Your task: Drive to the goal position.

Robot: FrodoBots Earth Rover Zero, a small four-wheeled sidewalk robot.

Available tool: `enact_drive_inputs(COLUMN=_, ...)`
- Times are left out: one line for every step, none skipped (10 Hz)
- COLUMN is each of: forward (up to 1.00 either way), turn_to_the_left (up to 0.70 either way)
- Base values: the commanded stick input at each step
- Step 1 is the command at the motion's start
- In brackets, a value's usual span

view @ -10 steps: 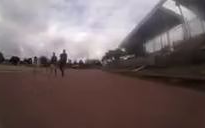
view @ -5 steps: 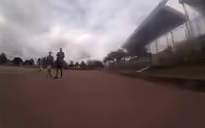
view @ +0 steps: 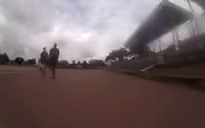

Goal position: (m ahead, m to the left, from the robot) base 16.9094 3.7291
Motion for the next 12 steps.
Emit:
enact_drive_inputs(forward=1.00, turn_to_the_left=-0.11)
enact_drive_inputs(forward=1.00, turn_to_the_left=0.00)
enact_drive_inputs(forward=1.00, turn_to_the_left=0.00)
enact_drive_inputs(forward=1.00, turn_to_the_left=0.00)
enact_drive_inputs(forward=1.00, turn_to_the_left=0.00)
enact_drive_inputs(forward=1.00, turn_to_the_left=0.00)
enact_drive_inputs(forward=1.00, turn_to_the_left=0.00)
enact_drive_inputs(forward=1.00, turn_to_the_left=0.00)
enact_drive_inputs(forward=1.00, turn_to_the_left=0.00)
enact_drive_inputs(forward=1.00, turn_to_the_left=0.00)
enact_drive_inputs(forward=1.00, turn_to_the_left=0.00)
enact_drive_inputs(forward=1.00, turn_to_the_left=0.00)
